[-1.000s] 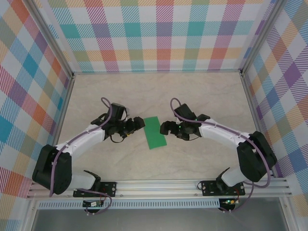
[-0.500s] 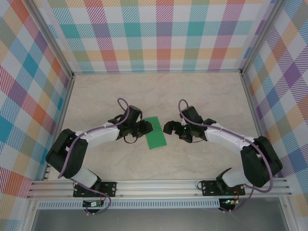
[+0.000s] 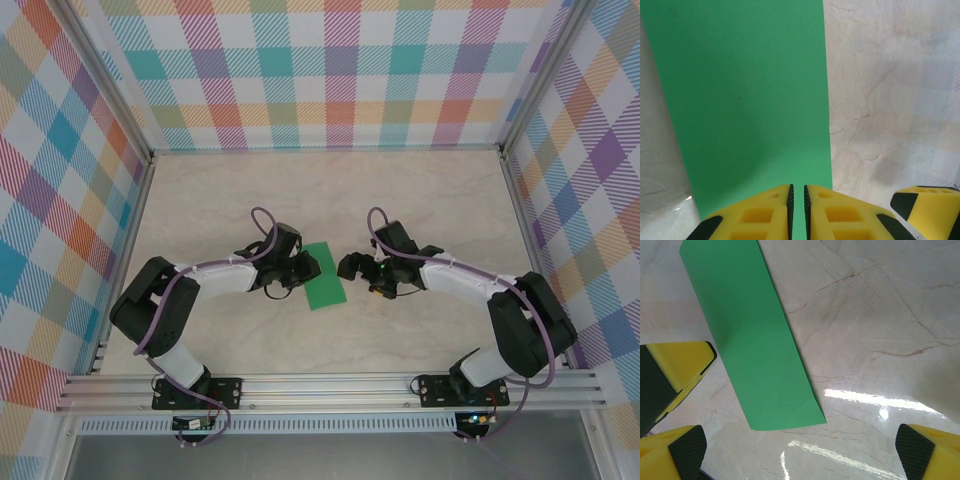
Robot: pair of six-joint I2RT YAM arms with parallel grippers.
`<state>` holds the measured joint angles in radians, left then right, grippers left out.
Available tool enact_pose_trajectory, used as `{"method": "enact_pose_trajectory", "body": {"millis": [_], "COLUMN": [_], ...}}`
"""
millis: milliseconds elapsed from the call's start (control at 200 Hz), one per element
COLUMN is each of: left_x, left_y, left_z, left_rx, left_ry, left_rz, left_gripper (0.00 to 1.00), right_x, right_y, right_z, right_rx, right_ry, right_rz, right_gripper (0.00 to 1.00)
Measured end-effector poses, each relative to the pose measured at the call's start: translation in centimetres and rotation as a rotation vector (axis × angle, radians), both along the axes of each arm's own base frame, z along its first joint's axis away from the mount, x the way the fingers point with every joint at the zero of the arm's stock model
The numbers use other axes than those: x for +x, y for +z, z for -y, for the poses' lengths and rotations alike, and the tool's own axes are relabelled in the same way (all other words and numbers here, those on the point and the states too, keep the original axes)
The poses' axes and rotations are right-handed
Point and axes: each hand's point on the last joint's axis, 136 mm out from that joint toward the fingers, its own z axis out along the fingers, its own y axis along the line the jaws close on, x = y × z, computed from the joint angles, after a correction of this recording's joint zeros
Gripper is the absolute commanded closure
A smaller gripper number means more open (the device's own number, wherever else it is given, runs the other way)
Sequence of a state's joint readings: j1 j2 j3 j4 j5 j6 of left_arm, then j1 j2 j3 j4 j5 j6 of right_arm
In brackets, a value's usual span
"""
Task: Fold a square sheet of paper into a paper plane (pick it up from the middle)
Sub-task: Third fold the triangle at the center of the table.
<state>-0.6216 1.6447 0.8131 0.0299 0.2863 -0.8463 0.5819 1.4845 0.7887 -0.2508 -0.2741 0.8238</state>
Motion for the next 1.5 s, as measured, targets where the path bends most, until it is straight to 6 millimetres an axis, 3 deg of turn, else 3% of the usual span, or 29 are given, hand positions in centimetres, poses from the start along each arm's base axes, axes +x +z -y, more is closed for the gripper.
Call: {"method": "enact_pose_trajectory", "body": {"millis": [375, 625, 1080, 1500], "left_x": [-0.7, -0.8, -0.9, -0.9], "left_y": [-1.9, -2.8, -3.2, -3.3], "left_z": [-0.8, -1.4, -1.7, -1.7], "left_rx": [0.045, 0.073, 0.084, 0.08], "left_ry": [0.01, 0.023, 0.032, 0.035], "left_rz": [-0.031, -0.04, -0.033, -0.031], "left_gripper": [0.9, 0.95, 0.99, 1.0], "right_x": [0.0, -0.7, -0.5, -1.0], "right_y": [-0.6, -2.4, -2.2, -2.1], "right_z": [-0.7, -1.3, -2.9, -3.9], "right_rx": [0.053, 0.067, 0.155, 0.185], "right_ry": [0.019, 0.04, 0.081, 0.162], "right_rz": [-0.047, -0.121, -0.161, -0.168], "right_gripper": [0.0, 0.07, 0.4, 0.36]}}
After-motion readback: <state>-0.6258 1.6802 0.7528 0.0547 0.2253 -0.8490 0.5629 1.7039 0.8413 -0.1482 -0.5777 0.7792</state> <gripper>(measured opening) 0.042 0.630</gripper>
